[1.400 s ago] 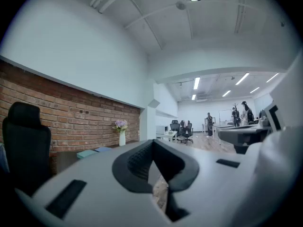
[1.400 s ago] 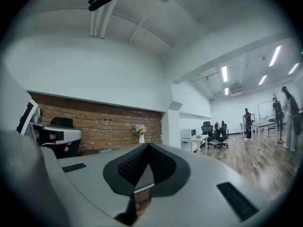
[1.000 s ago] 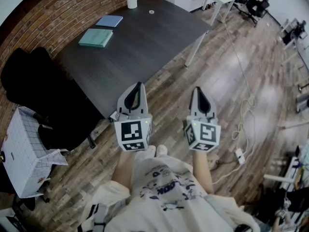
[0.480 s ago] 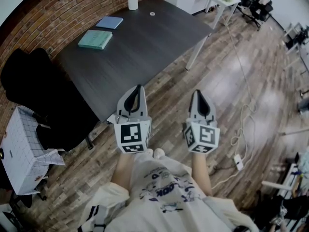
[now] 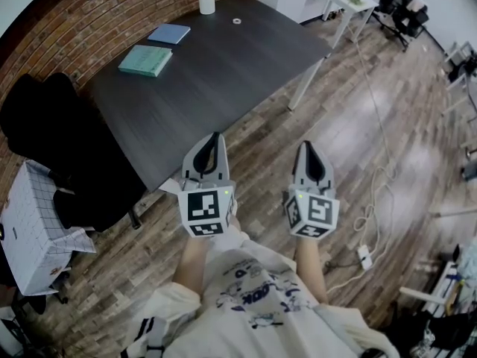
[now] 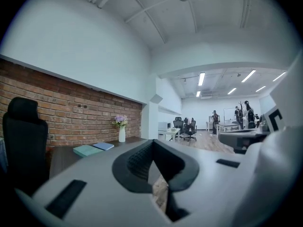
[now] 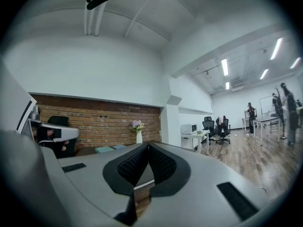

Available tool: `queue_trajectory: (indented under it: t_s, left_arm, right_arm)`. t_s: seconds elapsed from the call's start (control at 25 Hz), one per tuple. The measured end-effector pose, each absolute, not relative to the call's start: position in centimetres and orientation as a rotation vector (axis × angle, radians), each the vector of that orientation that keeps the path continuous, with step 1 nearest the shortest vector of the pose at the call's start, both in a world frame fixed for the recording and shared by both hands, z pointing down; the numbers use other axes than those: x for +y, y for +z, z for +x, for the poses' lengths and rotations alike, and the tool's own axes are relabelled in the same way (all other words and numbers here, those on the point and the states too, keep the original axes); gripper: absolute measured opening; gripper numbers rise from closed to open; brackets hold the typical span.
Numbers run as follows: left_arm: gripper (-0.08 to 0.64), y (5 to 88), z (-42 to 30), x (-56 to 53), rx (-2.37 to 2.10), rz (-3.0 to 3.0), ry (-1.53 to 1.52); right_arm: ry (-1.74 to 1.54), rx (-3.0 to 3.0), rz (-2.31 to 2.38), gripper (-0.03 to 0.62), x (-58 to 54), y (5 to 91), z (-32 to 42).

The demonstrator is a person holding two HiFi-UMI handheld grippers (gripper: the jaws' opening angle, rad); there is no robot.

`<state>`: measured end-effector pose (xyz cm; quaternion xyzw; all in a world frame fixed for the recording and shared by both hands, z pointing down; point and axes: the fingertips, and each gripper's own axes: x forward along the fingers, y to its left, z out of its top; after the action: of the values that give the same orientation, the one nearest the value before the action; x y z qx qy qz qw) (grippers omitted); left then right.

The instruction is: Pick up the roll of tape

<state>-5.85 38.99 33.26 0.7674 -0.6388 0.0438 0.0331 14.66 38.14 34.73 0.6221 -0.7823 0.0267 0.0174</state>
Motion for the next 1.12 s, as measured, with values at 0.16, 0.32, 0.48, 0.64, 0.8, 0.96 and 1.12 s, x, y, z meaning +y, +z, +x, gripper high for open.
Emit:
queue_trajectory:
  t_s: [0.16,0.32,0.48,0.64,0.8,0.96,1.12]
  left_arm:
    - [0.0,33.6,-5.5,36.4,-1.965,2.36,0.144]
    - [0.0,34.1,-5.0,32.8,-1.94,2.374,0.149]
    - [0.0,34.0,-4.9,28.2,-1.938,2.379,0.143]
    - [0.0,33.9,-4.8,22.9,-1.911,2.383,0.146]
    - [0.0,33.7,-4.6,17.5,-1.872,2.406,0.149]
    - [0.0,33.5,-4.9,12.8,-1.866,2.419,0.141]
    - [0.006,33.6,-5.3,8.9,-1.855,2.422,0.14]
  right_arm:
    - [0.096,-2.433,1.936,0.003,35.8,35.1,14.9]
    - [0.096,-2.43,1.931,0.003,32.6,35.5,15.1]
    - [0.089,-2.42,1.939,0.003,28.3,35.3,15.1]
    - [0.084,-2.409,1.952,0.003,23.3,34.8,15.0]
    - [0.067,-2.398,1.973,0.003,18.3,34.1,14.8]
    - [0.07,-2.394,1.986,0.003,13.9,34.1,14.6]
    - [0.07,-2.386,1.98,0.003,10.3,34.4,14.2]
